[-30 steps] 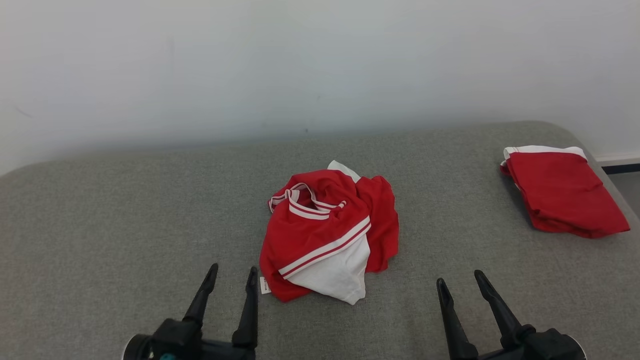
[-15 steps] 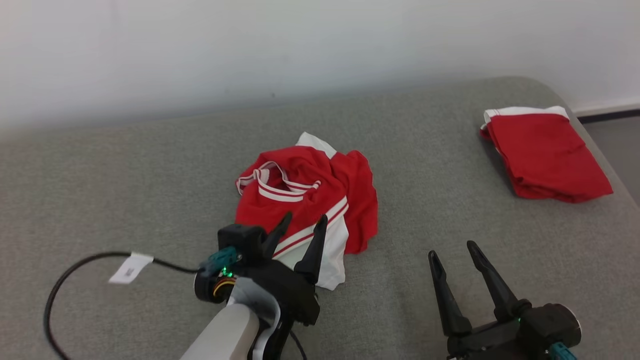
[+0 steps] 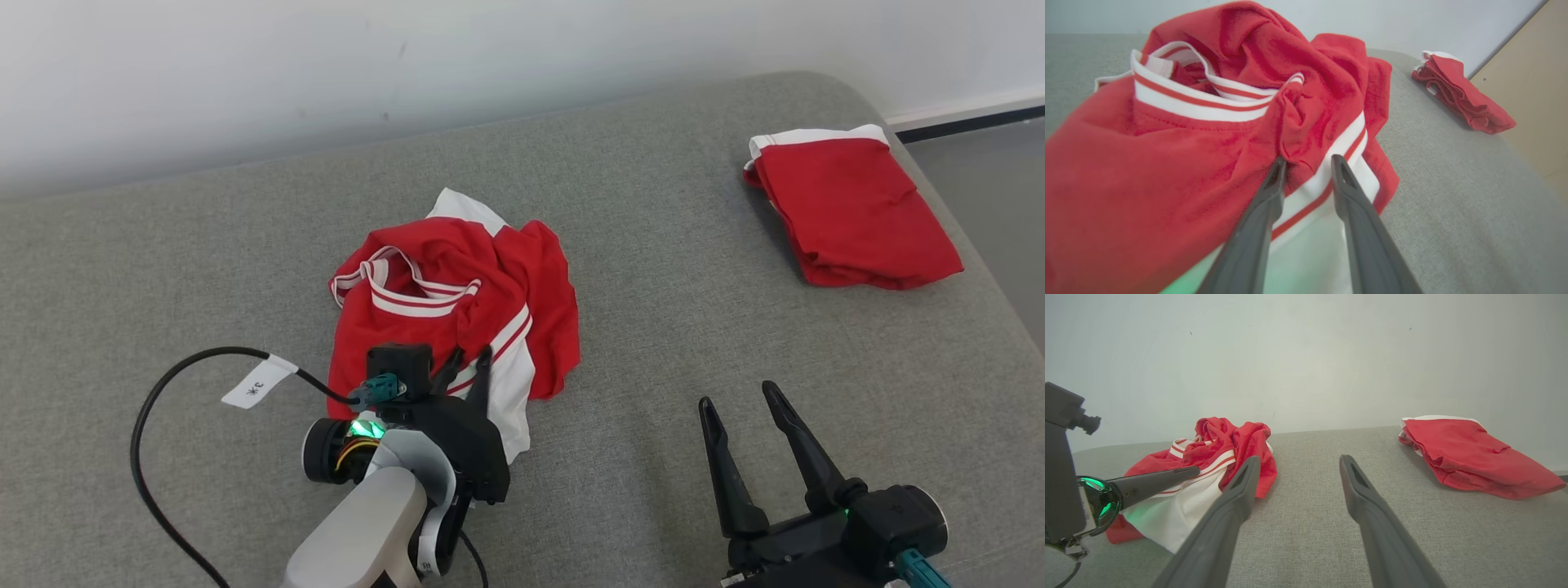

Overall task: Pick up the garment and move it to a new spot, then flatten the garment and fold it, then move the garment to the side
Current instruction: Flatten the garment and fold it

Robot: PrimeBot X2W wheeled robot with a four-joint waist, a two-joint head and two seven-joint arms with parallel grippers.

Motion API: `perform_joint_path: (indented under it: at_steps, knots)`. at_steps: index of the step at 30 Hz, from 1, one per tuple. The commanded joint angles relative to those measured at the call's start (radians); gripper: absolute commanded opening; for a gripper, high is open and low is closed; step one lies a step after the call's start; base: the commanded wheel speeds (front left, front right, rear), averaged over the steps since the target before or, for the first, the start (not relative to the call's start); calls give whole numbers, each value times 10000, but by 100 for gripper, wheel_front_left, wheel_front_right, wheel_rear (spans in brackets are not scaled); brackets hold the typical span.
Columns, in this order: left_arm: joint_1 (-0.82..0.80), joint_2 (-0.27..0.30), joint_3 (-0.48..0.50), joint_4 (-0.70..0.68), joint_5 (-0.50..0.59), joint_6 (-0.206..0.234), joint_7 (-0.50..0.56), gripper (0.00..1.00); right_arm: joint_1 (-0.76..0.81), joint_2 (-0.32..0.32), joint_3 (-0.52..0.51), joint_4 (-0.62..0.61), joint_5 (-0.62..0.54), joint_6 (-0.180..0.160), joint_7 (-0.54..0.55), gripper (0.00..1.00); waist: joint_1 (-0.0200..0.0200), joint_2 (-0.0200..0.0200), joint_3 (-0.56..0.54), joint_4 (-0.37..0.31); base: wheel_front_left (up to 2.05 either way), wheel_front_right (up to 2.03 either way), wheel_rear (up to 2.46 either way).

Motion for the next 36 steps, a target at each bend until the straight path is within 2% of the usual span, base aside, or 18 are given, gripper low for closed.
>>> perform_joint_path:
  at_steps: [1,3,4,6,13,19,23,24,30,36]
  knots:
    - [-153,23,-69,188,-13,104,-76,34,46,17,-4,8,-41,-25,-9,100,-3,-2,-67,-15,0,0,0]
    - [-236,14,-193,472,-3,194,-156,39,77,19,-8,26,-38,-25,-9,100,-3,-2,-132,-19,0,0,0]
    - [-263,14,-257,588,-33,196,-149,31,83,19,14,36,-33,-25,-9,100,-3,-2,-169,-22,0,0,0]
    - [-232,17,-331,726,-321,56,-98,0,90,11,61,52,-10,-25,-9,100,-3,-2,-243,-30,0,0,0]
    - [-325,11,-570,581,-1164,-482,-530,0,159,-57,136,110,62,-25,-9,100,-3,-2,-544,-79,0,0,0]
    - [-856,11,-422,-571,-2777,-1068,-452,0,265,-33,147,157,104,-25,-9,100,-3,-2,-930,-148,0,0,0]
    - [-1810,11,-1,-1360,-4083,-1267,177,0,283,26,169,174,144,-25,-9,100,-3,-2,-1163,-275,0,0,0]
    - [-1810,11,-1,-1360,-4083,-1267,177,0,283,26,169,174,144,-25,-9,100,-3,-2,-1163,-275,0,0,0]
    - [-4040,201,1375,-1927,-5347,-1348,964,0,183,128,273,196,197,-25,-9,100,-3,-2,-1283,-729,0,0,0]
    - [-5895,436,1797,-2213,-5141,-1963,810,0,187,191,382,322,261,-25,-9,100,-3,-2,-1362,-1097,0,0,0]
